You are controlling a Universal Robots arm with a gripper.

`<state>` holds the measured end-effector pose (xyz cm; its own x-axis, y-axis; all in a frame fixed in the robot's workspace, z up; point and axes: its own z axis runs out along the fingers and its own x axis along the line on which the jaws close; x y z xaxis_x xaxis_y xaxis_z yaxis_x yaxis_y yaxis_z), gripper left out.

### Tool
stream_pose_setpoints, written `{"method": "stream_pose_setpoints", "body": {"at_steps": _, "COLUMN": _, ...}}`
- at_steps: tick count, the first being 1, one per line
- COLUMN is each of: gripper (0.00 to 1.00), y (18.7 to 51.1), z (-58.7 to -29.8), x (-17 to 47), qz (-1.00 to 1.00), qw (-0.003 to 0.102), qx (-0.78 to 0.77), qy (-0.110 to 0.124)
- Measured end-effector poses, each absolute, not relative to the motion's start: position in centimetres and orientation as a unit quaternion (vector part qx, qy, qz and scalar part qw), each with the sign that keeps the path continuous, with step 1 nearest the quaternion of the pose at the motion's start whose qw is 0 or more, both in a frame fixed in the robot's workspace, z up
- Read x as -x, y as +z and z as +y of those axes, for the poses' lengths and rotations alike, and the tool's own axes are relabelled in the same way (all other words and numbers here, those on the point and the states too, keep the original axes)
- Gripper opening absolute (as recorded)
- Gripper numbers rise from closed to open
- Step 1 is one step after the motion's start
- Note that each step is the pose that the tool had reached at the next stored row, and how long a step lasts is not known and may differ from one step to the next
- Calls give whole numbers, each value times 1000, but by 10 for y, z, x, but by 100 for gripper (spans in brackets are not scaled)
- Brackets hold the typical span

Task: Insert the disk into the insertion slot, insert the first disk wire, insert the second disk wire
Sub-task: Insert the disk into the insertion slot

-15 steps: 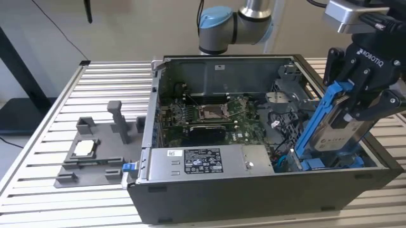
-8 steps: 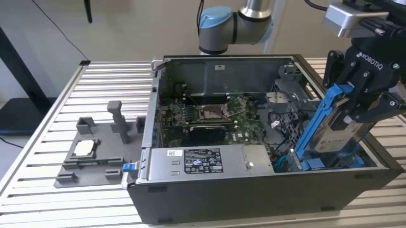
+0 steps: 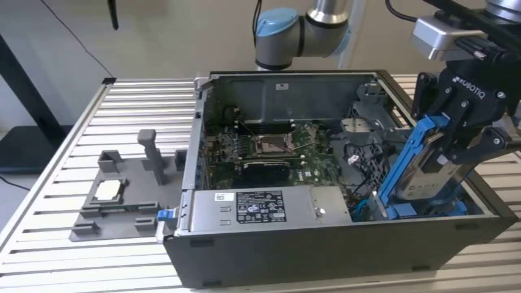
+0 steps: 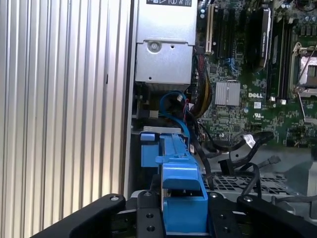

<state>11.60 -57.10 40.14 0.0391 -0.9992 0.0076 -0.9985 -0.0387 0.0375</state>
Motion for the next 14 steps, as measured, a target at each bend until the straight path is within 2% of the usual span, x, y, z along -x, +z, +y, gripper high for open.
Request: {"method": "stream_pose_setpoints", "body": {"at_steps": 14, "gripper": 33, "y": 374, "z": -571, "x": -116, "qz": -692, "qw": 16, "qx": -721, "qy": -11}}
